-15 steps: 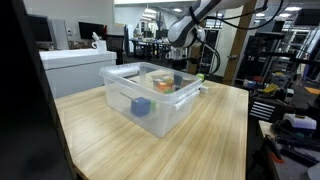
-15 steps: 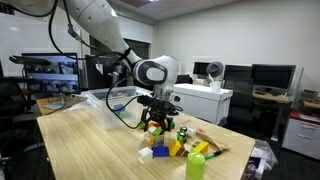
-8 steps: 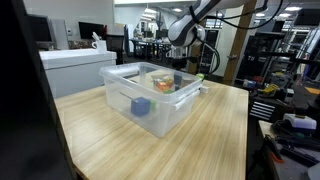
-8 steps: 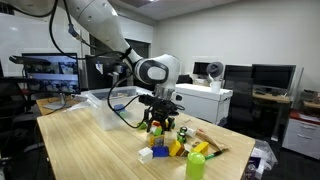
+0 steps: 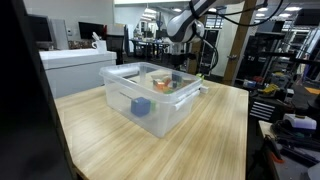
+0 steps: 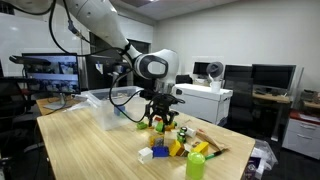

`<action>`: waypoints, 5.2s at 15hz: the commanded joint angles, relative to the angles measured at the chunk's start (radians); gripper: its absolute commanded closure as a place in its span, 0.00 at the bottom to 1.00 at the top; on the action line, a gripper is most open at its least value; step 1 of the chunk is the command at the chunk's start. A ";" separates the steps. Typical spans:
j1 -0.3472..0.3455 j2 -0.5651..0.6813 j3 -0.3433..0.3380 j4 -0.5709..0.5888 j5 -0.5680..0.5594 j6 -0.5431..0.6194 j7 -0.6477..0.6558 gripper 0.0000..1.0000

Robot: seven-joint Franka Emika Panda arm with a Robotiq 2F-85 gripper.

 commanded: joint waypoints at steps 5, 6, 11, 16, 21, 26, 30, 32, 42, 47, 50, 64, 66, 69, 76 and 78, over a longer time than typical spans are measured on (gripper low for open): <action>0.074 -0.195 -0.010 -0.041 -0.033 -0.034 0.099 0.55; 0.086 -0.222 -0.008 -0.041 -0.034 -0.042 0.115 0.55; 0.173 -0.377 0.026 -0.081 -0.025 -0.064 0.151 0.55; 0.277 -0.471 0.070 -0.175 -0.030 -0.110 0.181 0.55; 0.312 -0.479 0.062 -0.275 -0.040 -0.142 0.239 0.08; 0.289 -0.477 0.044 -0.234 0.057 -0.145 0.220 0.00; 0.240 -0.461 -0.009 -0.167 0.115 -0.134 0.221 0.00; 0.203 -0.442 -0.047 -0.133 0.123 -0.120 0.234 0.00; 0.121 -0.295 -0.133 -0.125 0.091 0.056 0.528 0.00; 0.114 -0.255 -0.167 -0.158 0.060 0.137 0.665 0.00; 0.108 -0.264 -0.214 -0.211 0.025 0.169 0.751 0.00; 0.077 -0.165 -0.262 -0.275 -0.005 0.303 0.873 0.00; 0.075 -0.140 -0.258 -0.265 -0.001 0.326 0.877 0.00; 0.074 -0.117 -0.247 -0.238 0.008 0.344 0.875 0.00; 0.071 -0.098 -0.241 -0.198 0.008 0.337 0.876 0.00; 0.065 -0.081 -0.238 -0.199 0.015 0.340 0.873 0.00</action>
